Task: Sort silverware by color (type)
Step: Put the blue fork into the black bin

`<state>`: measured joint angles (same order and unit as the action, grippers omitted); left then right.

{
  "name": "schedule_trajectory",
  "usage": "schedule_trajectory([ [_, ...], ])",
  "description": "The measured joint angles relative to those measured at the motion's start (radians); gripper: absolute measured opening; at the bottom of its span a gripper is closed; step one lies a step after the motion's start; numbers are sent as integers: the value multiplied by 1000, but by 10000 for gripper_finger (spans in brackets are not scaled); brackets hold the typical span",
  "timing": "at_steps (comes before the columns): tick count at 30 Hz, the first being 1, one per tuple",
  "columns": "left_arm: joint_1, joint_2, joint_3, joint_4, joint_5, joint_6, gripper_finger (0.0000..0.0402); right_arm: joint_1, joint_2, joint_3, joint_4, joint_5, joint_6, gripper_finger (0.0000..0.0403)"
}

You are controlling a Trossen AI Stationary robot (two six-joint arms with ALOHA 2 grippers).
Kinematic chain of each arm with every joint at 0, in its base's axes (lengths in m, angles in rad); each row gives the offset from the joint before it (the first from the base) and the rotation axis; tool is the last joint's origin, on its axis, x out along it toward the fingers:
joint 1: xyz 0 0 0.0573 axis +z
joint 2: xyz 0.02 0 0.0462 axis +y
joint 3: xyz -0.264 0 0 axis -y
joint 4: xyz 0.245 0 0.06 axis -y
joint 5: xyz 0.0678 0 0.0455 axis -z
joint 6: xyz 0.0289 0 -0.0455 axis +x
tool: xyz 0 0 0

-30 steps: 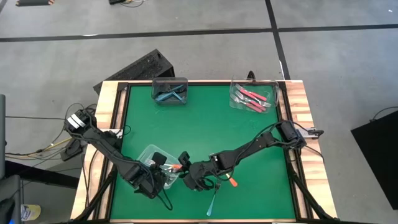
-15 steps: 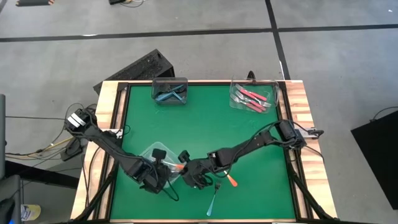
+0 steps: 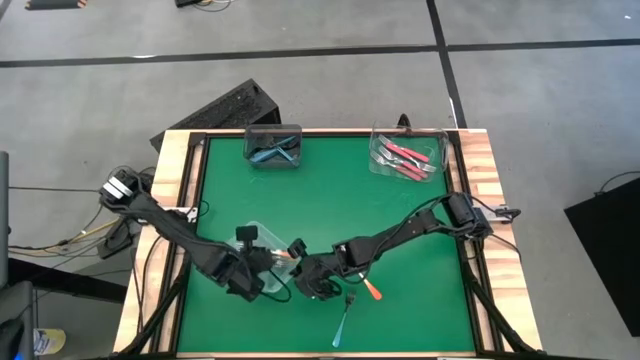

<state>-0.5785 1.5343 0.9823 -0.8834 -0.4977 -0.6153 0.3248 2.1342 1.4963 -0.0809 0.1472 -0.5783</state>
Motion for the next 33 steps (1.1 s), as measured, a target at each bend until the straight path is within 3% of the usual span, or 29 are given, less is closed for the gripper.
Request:
schedule_trajectory([
  [6, -40, -108, 4, -5, -176, -57, 1, 5, -7, -2, -24, 16, 5, 14],
  [11, -73, -171, 4, 1, -192, -58, 1, 0, -8, -2, -20, 23, -4, 14],
  [19, -79, -179, 4, -4, -106, -102, 0, -11, -9, -2, -19, 31, -6, 14],
  [33, -111, -219, 3, 29, -275, -125, 0, -17, -24, -1, -169, 102, -111, 15],
])
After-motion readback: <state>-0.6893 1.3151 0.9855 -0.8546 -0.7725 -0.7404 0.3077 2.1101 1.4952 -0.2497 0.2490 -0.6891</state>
